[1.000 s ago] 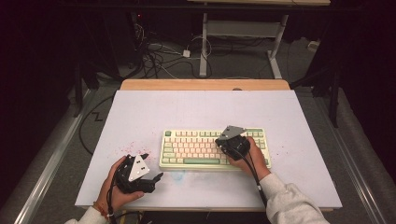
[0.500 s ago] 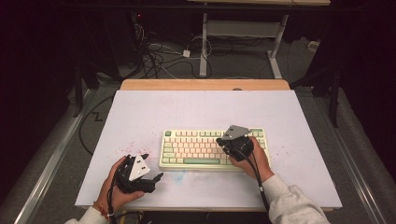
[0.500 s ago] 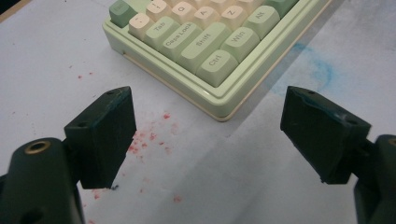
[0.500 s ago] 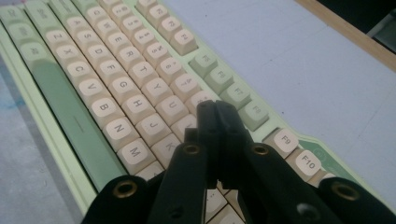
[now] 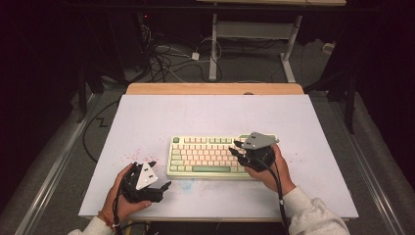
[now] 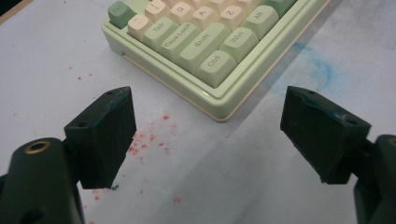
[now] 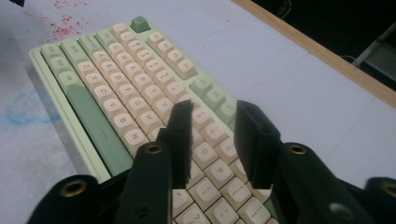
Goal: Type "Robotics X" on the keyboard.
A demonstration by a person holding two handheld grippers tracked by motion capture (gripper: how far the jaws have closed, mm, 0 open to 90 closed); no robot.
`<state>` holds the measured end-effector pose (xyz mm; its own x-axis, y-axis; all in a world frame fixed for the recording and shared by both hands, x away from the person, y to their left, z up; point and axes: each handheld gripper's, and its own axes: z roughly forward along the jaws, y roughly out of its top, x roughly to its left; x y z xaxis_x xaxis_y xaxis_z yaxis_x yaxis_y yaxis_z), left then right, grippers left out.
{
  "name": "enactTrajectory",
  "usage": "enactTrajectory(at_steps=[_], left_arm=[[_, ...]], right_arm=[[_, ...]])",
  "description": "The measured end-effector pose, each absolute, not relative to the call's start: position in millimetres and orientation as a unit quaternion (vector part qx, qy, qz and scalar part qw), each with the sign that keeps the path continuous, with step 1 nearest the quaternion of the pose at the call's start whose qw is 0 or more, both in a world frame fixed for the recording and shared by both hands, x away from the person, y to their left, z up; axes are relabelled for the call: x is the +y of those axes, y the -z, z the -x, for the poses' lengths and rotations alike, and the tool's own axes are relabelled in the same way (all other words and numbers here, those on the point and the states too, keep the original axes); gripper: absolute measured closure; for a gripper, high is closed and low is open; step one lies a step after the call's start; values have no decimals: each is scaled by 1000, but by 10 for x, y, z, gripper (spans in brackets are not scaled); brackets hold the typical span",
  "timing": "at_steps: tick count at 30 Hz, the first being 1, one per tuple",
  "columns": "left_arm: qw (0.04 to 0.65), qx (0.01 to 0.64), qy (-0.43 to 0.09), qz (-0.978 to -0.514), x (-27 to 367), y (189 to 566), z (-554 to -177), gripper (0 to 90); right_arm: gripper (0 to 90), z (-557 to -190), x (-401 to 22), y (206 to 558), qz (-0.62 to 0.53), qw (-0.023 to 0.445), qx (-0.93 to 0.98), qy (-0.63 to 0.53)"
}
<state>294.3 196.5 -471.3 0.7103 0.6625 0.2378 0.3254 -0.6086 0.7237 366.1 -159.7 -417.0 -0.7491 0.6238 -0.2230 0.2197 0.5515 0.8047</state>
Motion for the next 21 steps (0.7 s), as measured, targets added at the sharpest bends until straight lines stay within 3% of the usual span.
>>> enactTrajectory(at_steps=[10,14,21], left_arm=[[333,285,-246,-864,1955,4719,-2943,172],[331,284,-245,-866,1951,4720,-2944,172],[332,288,-250,-863,1958,4703,-2941,175]], right_arm=[[320,-3500,-1737,4121,-246,281,824,-426],[268,-3434,-1824,4119,-252,292,815,-433],[261,-3308,-1973,4124,-254,302,809,-435]])
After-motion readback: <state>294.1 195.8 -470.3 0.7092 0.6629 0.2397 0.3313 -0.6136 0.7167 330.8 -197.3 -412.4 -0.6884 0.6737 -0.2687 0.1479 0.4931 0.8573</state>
